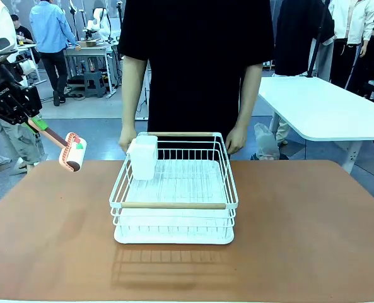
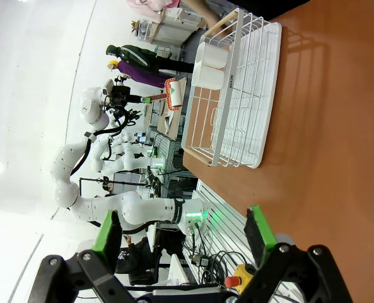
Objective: Clean the table.
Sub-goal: Place the Lint Roller down when the Dish drying rack is positioned in the middle of the table.
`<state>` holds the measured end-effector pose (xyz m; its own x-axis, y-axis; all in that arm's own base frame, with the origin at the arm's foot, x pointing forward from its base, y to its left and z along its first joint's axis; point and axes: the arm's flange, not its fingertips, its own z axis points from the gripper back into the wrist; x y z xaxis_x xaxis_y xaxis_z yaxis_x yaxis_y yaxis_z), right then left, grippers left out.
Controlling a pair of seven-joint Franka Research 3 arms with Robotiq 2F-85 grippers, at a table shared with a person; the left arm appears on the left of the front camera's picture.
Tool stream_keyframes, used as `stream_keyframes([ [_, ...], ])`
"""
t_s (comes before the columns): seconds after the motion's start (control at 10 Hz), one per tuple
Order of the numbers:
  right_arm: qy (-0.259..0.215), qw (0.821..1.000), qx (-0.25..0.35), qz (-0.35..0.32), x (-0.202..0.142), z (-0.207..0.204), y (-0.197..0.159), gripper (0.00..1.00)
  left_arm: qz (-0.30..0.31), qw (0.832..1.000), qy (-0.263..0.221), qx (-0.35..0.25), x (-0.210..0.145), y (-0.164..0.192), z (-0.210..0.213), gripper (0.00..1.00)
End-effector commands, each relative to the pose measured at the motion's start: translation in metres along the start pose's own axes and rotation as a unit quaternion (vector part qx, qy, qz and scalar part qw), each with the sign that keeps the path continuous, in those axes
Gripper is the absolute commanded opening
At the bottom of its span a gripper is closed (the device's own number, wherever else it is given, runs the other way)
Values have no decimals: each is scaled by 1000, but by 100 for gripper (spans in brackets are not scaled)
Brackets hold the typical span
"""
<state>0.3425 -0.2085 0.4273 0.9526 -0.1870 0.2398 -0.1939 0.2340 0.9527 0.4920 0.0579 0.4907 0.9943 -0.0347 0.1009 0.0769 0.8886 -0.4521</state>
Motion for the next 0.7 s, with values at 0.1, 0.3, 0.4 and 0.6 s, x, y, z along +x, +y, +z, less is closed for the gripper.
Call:
stream_keyframes([
  [0.1,-1,1000,2,5,0,1,3,100,74,997,-14,16,-9,-6,-8,22],
  [0.3,-1,1000,2,5,0,1,3,100,186,980,-32,65,-30,-16,-7,22],
  [0.4,-1,1000,2,5,0,1,3,100,268,957,-53,95,-32,-17,-10,22],
  [0.6,-1,1000,2,5,0,1,3,100,395,909,-106,83,-42,-27,-23,22],
])
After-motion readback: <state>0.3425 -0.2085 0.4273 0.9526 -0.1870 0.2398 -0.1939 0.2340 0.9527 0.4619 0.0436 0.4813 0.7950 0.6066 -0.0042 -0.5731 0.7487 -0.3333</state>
